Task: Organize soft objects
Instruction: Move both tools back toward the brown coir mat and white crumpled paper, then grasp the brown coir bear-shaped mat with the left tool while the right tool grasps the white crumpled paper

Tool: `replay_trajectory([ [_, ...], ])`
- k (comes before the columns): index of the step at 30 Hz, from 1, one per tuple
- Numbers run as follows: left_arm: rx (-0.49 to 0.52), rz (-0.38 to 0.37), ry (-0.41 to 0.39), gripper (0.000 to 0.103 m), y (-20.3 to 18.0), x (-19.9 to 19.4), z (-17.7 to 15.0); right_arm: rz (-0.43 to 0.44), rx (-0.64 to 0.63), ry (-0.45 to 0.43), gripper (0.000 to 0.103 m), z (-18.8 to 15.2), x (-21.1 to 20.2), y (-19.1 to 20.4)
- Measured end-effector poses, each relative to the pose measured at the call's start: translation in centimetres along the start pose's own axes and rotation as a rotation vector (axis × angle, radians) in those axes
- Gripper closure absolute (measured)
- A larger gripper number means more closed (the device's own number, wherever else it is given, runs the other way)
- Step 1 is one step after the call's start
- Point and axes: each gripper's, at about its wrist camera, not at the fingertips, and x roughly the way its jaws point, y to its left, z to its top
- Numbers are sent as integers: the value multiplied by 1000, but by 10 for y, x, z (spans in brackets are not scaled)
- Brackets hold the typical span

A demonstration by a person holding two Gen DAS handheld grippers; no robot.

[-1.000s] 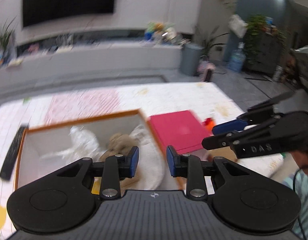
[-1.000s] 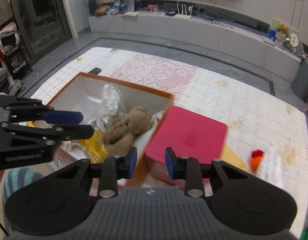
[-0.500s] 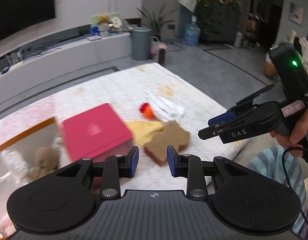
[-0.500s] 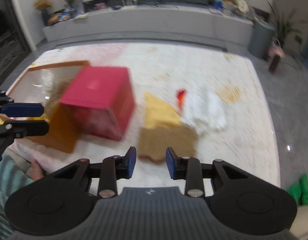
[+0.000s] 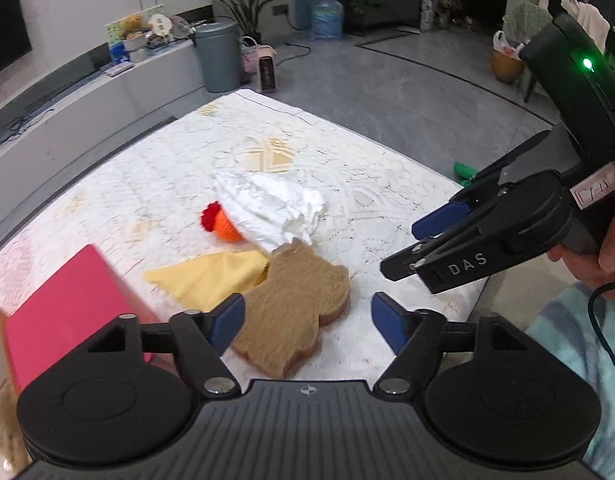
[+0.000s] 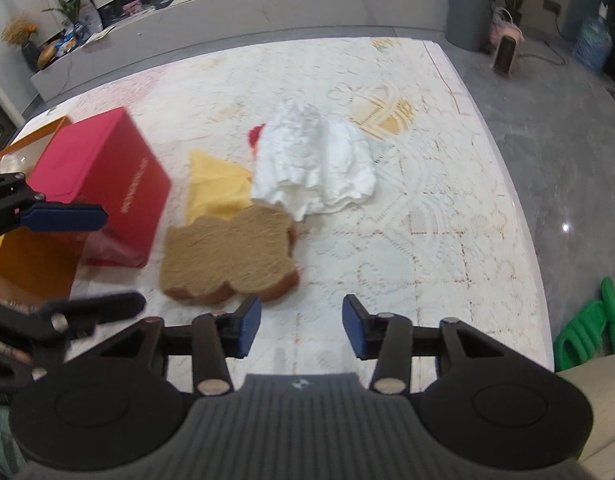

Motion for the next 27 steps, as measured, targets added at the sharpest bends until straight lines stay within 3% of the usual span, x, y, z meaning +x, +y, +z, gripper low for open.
replay_trajectory([
  [3,17,-11,44,16,1,20,3,1,26,-1,52,6,13,-9],
  [7,99,55,83,16,-3,43,5,19,49,-15,52,10,30,-12],
  [14,239,70,184,15,-10,74,4,83,106,-36,59,17,55,-15],
  [22,230,78,262,12,0,101,2,149,159,-31,60,14,69,-22],
  [27,170,93,247,20,2,98,0,156,154,-44,61,12,67,-21],
])
